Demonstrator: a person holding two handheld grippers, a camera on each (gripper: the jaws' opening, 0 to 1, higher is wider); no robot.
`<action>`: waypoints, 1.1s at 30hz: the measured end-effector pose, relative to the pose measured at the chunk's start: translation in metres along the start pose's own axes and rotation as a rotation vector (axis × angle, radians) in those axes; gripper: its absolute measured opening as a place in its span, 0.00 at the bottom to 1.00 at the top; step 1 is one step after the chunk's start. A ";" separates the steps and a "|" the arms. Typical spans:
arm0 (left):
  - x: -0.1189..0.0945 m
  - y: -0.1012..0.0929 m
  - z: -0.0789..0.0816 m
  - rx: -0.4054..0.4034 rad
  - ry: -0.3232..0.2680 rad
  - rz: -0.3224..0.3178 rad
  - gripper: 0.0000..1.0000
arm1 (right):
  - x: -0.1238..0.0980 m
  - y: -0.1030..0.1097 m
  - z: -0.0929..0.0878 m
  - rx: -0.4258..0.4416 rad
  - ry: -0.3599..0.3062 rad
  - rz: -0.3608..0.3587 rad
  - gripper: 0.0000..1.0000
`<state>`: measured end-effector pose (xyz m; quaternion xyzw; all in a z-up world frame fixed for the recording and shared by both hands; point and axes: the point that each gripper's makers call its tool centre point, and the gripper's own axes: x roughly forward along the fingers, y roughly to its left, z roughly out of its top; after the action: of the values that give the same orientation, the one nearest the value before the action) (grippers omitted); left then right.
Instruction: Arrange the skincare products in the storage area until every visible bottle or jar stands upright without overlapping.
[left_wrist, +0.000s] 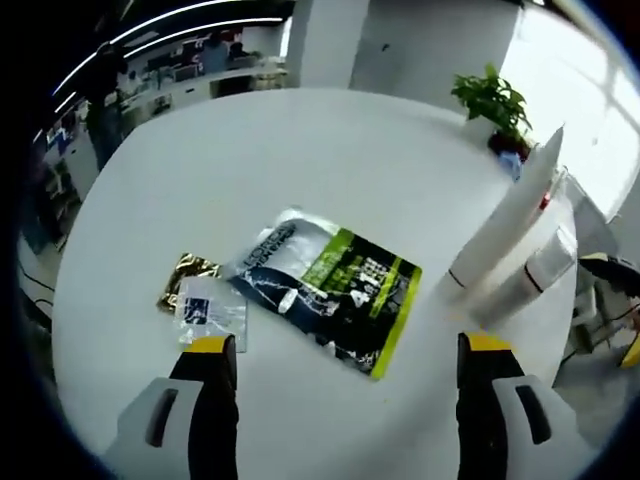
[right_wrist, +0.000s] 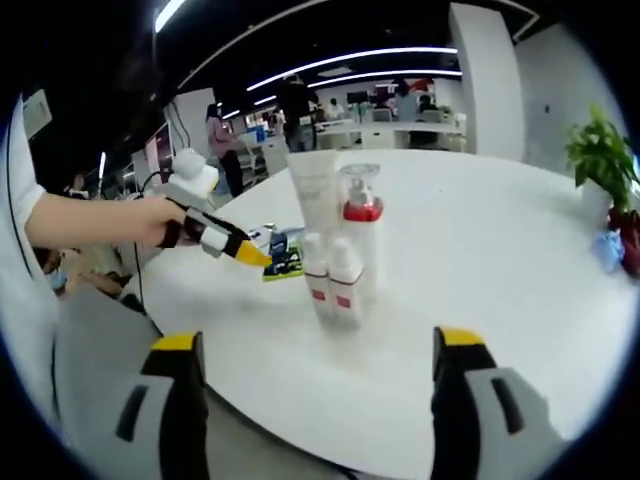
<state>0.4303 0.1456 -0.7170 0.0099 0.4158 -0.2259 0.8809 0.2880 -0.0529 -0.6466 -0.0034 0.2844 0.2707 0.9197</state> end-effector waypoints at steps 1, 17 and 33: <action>0.003 0.002 0.002 -0.013 0.002 0.014 0.86 | 0.000 0.000 -0.001 0.003 0.003 -0.002 0.94; 0.041 -0.001 0.018 -0.228 -0.002 0.150 0.90 | 0.004 -0.003 -0.004 0.030 0.014 -0.014 0.94; 0.063 0.011 0.024 -0.285 0.060 0.347 0.97 | 0.004 -0.004 -0.008 0.052 0.017 -0.018 0.94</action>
<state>0.4869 0.1256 -0.7498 -0.0366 0.4614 -0.0095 0.8864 0.2885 -0.0558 -0.6559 0.0155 0.2993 0.2549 0.9194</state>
